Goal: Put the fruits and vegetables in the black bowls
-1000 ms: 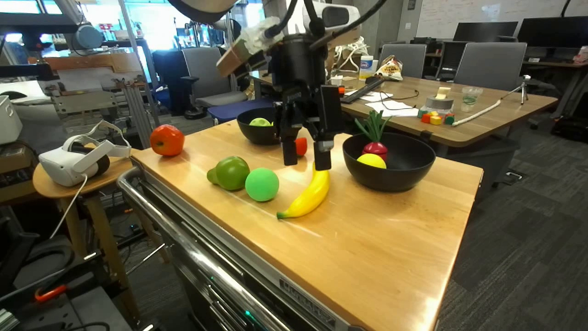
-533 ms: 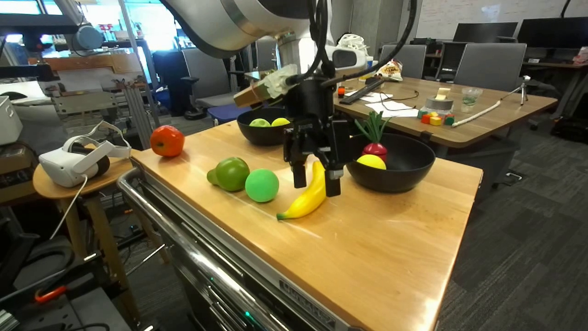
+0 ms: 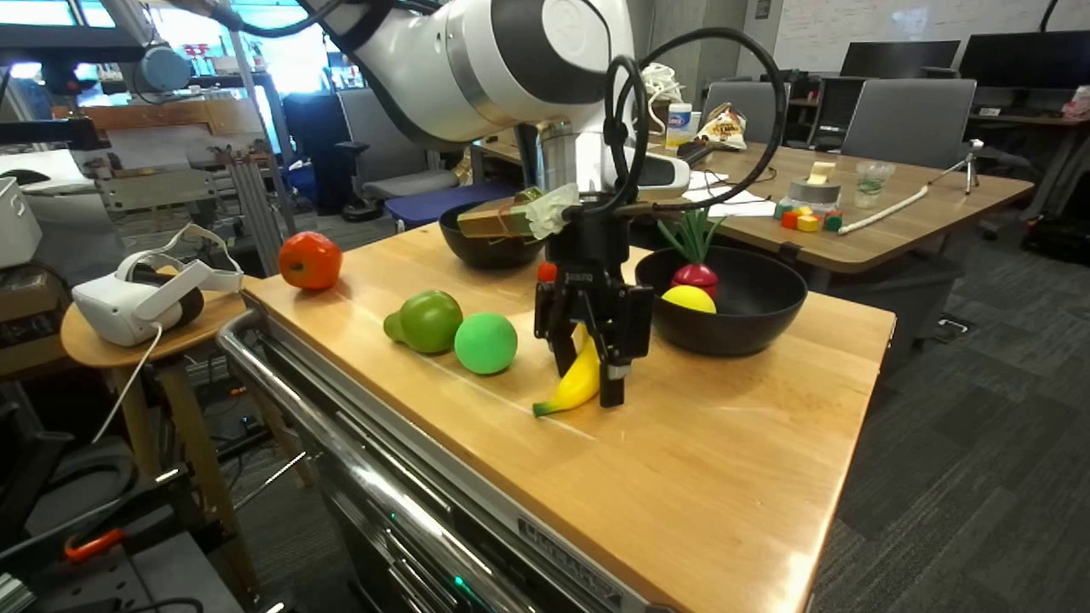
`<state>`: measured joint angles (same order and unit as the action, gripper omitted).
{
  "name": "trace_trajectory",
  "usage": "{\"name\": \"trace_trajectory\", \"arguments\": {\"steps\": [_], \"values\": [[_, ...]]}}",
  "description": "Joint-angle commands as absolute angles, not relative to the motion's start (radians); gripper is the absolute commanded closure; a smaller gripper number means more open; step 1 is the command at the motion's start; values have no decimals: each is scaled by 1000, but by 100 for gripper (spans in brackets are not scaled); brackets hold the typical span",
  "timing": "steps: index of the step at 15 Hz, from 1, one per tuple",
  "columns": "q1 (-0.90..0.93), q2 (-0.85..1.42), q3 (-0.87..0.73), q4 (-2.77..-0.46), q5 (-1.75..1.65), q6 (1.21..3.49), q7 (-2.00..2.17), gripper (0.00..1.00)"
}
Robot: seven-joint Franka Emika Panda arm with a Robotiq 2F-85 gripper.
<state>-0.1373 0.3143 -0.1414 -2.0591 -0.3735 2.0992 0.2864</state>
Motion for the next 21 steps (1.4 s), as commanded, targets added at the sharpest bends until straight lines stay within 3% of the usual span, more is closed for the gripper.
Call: {"name": "trace_trajectory", "arguments": {"steps": [1, 7, 21], "values": [[-134, 347, -155, -2025, -329, 2089, 230, 63], [-126, 303, -165, -2041, -340, 2075, 214, 100], [-32, 59, -69, -2022, -401, 2054, 136, 100]]}}
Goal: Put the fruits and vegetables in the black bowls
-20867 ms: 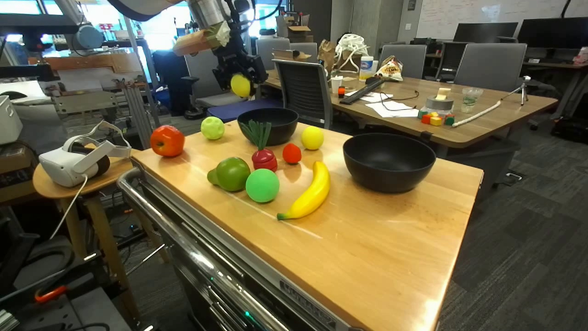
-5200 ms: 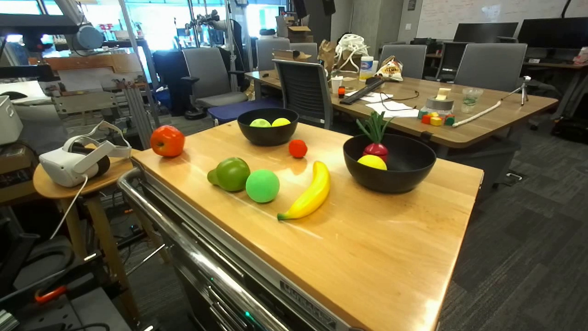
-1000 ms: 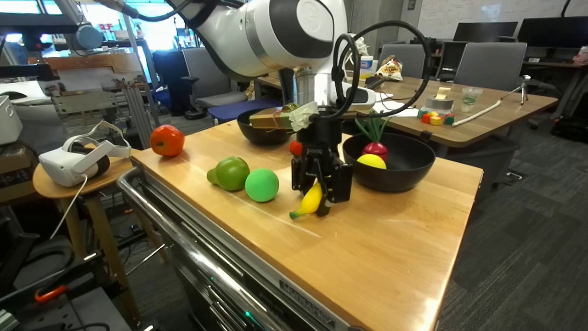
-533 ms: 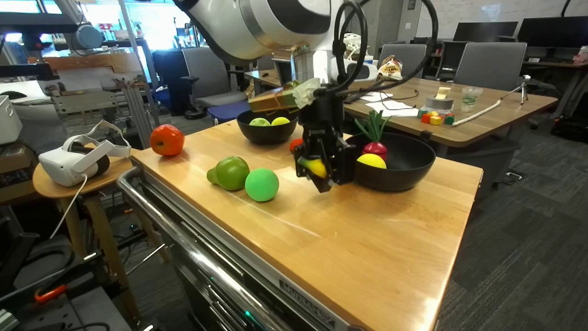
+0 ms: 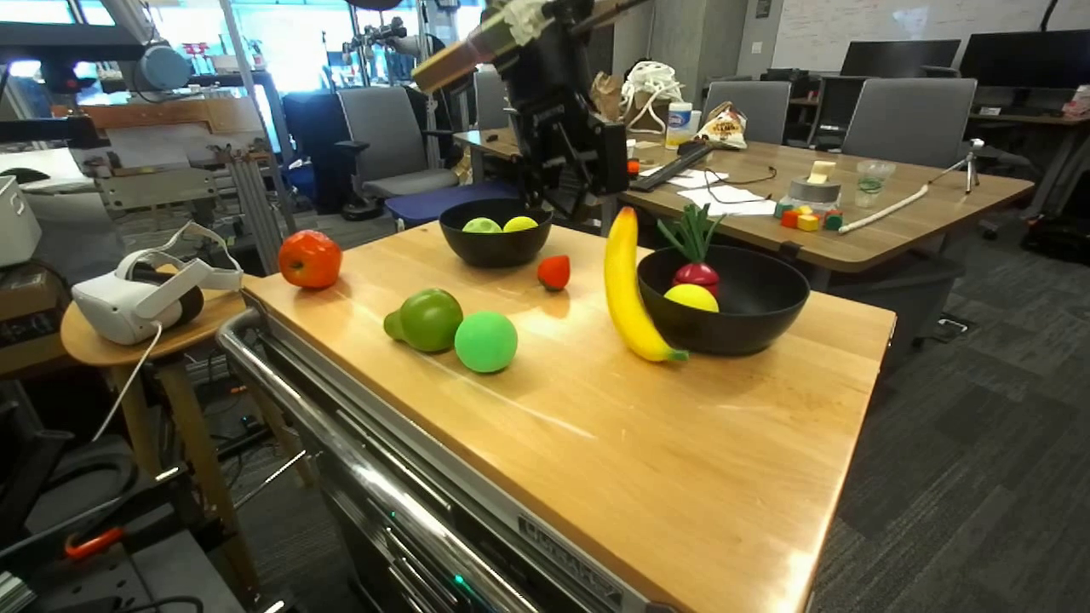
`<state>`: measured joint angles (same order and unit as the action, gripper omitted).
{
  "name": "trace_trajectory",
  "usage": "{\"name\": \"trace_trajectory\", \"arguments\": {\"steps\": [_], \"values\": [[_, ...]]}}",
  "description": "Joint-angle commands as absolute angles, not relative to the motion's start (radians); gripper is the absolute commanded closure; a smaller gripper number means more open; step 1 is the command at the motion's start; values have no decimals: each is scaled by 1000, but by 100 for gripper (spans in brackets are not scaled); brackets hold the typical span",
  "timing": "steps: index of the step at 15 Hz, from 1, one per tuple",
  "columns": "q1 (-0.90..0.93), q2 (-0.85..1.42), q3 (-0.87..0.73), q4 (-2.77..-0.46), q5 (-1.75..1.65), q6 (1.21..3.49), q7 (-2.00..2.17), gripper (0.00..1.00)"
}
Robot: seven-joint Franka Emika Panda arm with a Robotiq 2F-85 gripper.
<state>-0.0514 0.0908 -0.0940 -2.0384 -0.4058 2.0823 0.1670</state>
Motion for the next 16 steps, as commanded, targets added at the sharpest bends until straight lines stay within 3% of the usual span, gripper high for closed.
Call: {"name": "trace_trajectory", "arguments": {"steps": [1, 2, 4, 5, 6, 8, 9, 11, 16], "values": [[-27, 60, -59, -2014, -391, 2049, 133, 100], [-22, 61, -52, -2009, -388, 2041, 131, 100], [-19, 75, -36, -1982, -343, 1969, 27, 75], [-20, 68, -31, -1983, -319, 1949, -41, 69], [-19, 74, -37, -2010, -361, 2001, 67, 87], [-19, 74, -32, -2003, -340, 1977, 6, 70], [-19, 74, -32, -2002, -339, 1974, -4, 44], [-27, -17, -31, -2083, -317, 2098, -89, 39], [-8, -237, -18, -2171, -29, 1953, 52, 2]]}}
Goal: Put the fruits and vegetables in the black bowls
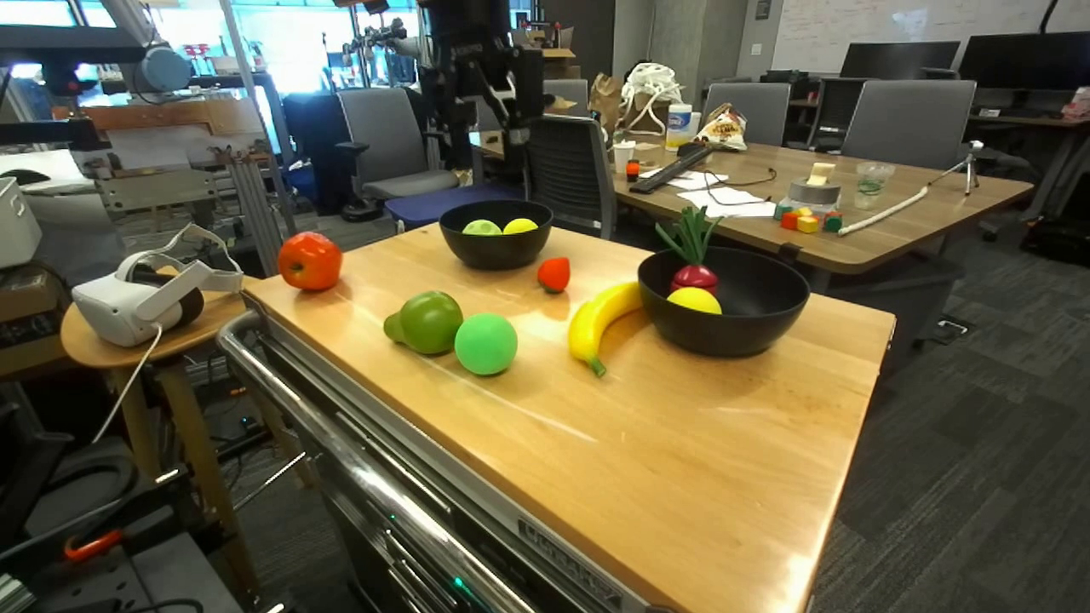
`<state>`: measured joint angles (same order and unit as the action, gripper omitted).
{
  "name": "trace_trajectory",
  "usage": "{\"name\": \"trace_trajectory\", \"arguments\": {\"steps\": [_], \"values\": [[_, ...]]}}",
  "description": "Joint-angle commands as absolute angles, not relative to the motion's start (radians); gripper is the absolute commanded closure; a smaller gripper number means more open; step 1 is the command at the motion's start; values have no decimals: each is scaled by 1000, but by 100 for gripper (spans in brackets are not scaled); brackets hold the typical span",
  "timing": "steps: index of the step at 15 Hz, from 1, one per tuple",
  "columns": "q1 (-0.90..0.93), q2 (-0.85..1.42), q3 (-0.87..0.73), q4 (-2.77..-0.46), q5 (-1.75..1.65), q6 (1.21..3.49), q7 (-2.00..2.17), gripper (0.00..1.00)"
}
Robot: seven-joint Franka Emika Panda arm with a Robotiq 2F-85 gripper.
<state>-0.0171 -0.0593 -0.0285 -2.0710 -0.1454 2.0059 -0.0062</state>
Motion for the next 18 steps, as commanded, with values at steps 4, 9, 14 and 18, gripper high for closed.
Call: {"name": "trace_trajectory", "arguments": {"steps": [4, 9, 14, 18], "values": [[-16, -462, -38, -2284, 154, 1823, 109, 0], [-27, -502, -40, -2286, 169, 1781, 107, 0], [-22, -415, -30, -2278, 142, 1801, 92, 0], [-52, -188, -67, -2179, 167, 1811, 134, 0]]}}
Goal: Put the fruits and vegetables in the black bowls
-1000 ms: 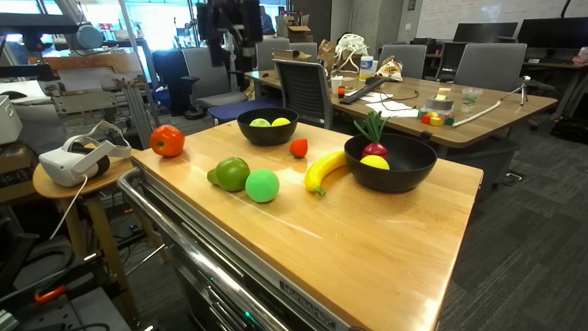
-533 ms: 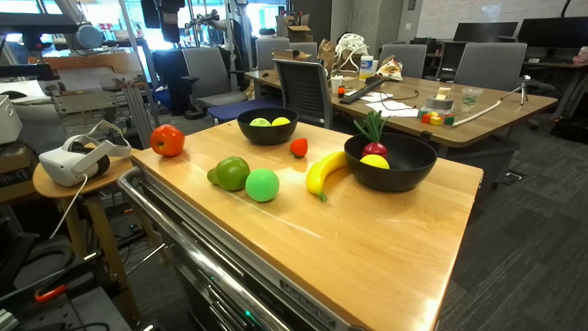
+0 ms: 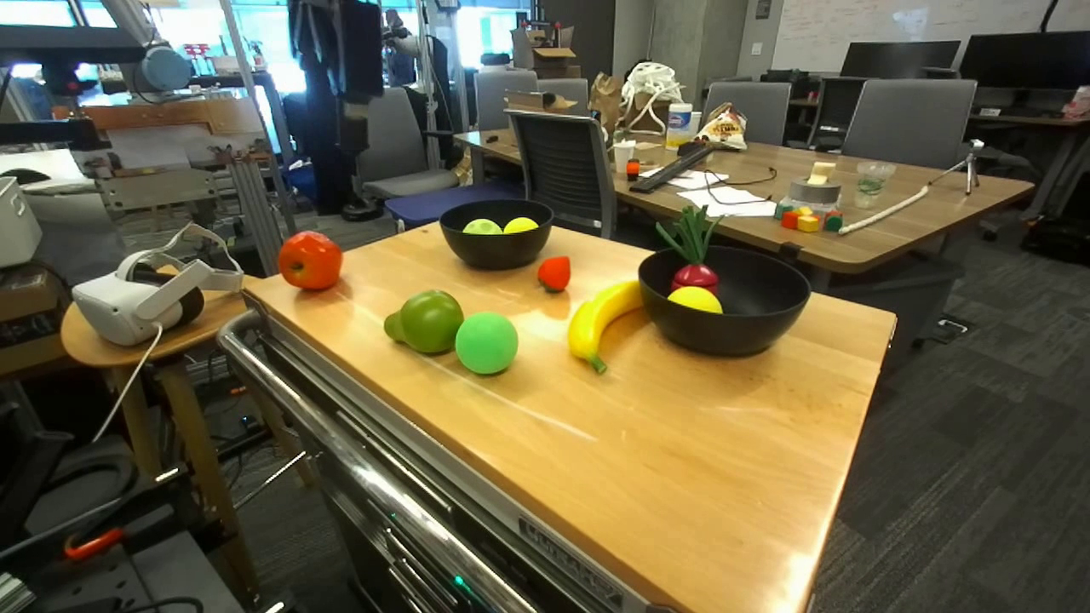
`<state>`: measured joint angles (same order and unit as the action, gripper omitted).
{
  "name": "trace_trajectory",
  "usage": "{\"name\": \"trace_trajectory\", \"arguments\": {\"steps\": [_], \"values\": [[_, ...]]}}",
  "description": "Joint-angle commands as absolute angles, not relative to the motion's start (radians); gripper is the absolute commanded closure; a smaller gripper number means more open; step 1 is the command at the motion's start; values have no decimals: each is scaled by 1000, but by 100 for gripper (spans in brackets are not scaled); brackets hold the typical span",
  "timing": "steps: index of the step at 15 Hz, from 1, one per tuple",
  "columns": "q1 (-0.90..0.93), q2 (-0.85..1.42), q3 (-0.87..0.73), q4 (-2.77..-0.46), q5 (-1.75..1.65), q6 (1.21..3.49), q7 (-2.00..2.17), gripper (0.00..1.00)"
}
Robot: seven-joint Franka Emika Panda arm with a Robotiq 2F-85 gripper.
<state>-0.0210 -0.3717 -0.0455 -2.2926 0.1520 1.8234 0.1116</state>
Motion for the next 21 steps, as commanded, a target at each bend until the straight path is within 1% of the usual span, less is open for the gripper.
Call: {"name": "trace_trajectory", "arguments": {"steps": [1, 2, 5, 7, 8, 14, 16, 21], "values": [[-62, -123, -87, -2134, 184, 1769, 135, 0], [-47, -263, -58, -2252, 159, 1823, 123, 0], [-68, -126, -85, -2178, 165, 1812, 124, 0], [-68, -105, -85, -2156, 165, 1805, 124, 0], [-67, -140, -66, -2191, 68, 1918, 182, 0], [-63, -175, -38, -2168, -220, 1992, 151, 0], [-69, -190, -35, -2177, -299, 2062, 152, 0], [-89, -206, -54, -2196, -247, 2287, 281, 0]]}}
